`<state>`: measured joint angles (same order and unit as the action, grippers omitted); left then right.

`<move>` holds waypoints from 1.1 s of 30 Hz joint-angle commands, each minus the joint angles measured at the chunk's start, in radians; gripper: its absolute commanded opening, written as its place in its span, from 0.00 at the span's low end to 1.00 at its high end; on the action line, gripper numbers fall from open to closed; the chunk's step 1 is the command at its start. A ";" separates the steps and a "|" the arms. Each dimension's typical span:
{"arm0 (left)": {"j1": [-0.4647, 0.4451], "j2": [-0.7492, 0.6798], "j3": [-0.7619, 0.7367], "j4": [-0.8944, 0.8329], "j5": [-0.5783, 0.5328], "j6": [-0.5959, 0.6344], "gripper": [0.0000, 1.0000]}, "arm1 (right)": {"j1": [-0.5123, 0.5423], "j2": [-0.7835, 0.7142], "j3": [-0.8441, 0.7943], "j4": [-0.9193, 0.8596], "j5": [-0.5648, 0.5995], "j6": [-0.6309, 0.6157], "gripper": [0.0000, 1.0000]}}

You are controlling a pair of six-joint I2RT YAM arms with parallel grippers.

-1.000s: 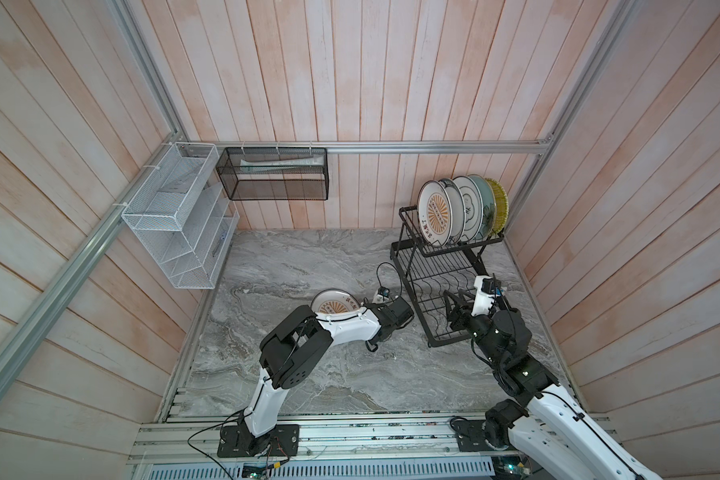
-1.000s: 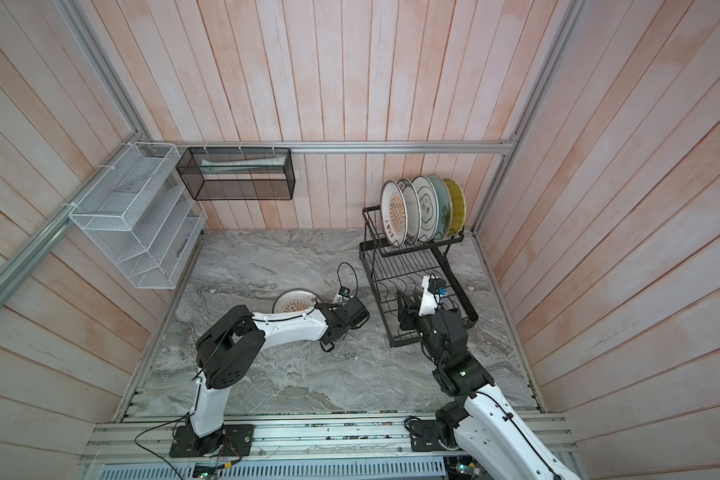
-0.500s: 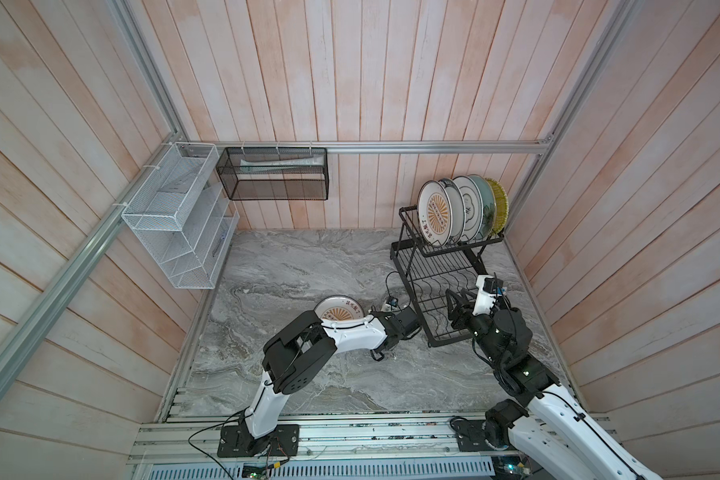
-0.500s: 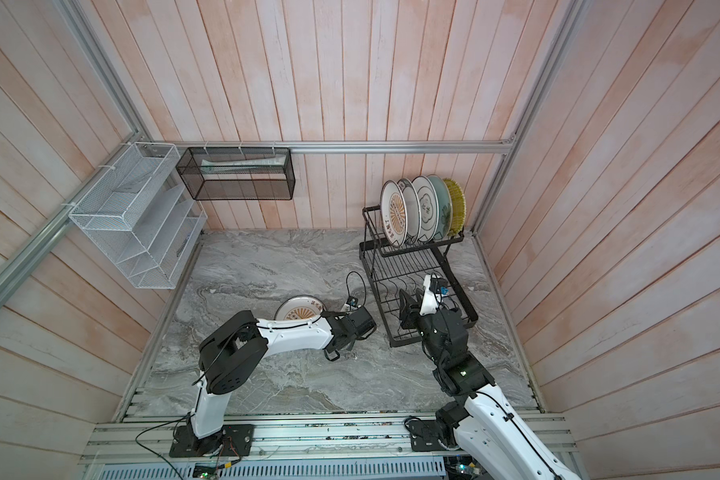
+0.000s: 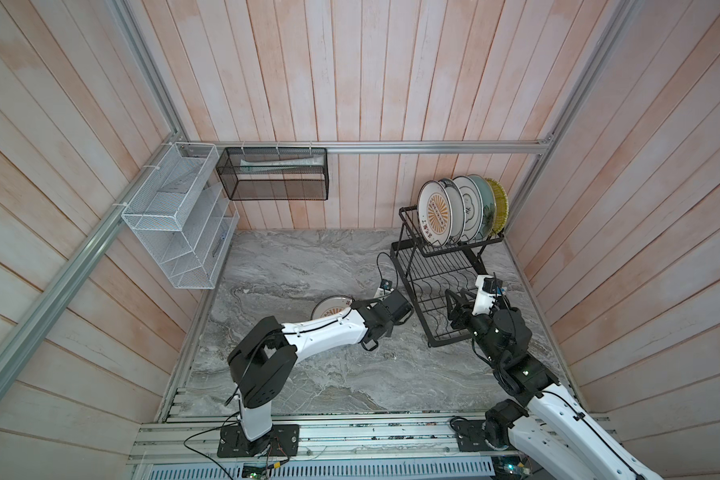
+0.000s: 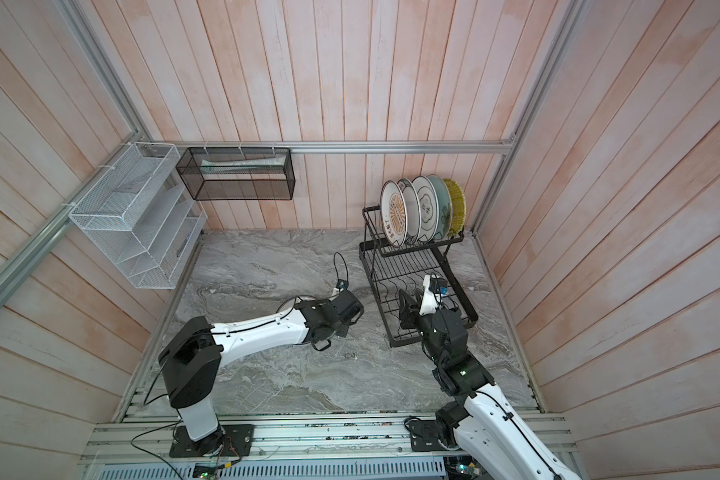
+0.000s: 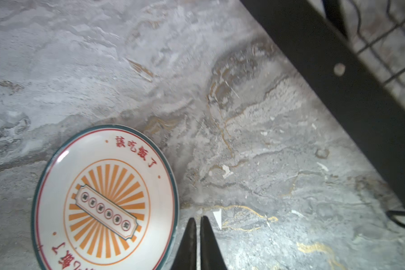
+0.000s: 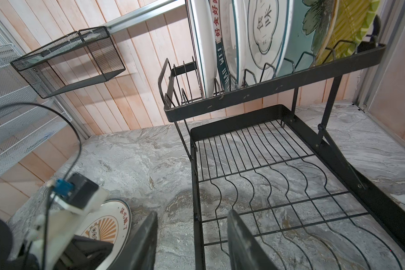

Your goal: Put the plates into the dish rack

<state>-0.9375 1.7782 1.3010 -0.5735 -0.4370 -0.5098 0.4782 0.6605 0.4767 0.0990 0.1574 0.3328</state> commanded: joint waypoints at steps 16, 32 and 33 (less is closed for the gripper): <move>0.583 -0.554 -0.581 0.283 0.445 -0.003 0.24 | 0.223 0.421 0.016 0.343 -0.188 0.201 0.52; 0.672 -0.538 -0.710 0.377 0.575 -0.050 0.25 | 0.223 0.967 0.237 0.359 -0.469 0.343 0.52; 0.672 -0.534 -0.708 0.377 0.581 -0.050 0.25 | 0.223 0.990 0.248 0.359 -0.477 0.346 0.52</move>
<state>-0.2707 1.2297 0.5999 -0.2329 0.1040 -0.5503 0.6971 1.6100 0.6888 0.4435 -0.2626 0.6521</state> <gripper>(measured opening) 0.249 0.522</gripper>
